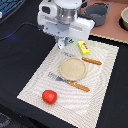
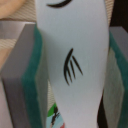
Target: Interact with the objects in diverse but meaningful ways.
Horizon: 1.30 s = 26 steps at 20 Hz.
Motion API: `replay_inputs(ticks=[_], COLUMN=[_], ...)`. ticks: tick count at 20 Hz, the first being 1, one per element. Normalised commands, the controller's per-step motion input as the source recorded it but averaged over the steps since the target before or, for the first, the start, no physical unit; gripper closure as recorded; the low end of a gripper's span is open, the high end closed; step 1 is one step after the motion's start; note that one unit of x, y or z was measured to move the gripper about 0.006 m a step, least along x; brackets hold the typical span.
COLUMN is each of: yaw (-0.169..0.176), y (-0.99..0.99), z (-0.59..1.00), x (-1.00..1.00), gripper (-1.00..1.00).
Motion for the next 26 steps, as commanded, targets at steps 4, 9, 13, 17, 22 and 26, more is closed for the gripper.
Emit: replay_inputs(ticks=[4,9,13,17,22,26], yaw=[-0.122,-0.105,-0.059,-0.011,-0.012,-0.009], y=[-0.49,-0.39,-0.24,-0.14,-0.20,-0.18], z=[-0.03,-0.16,-0.45,-0.53,-0.59,-0.61], x=[-0.06,0.00,-0.11,-0.29,-0.43,-0.59], gripper=[1.00,1.00,1.00,1.00,1.00,1.00])
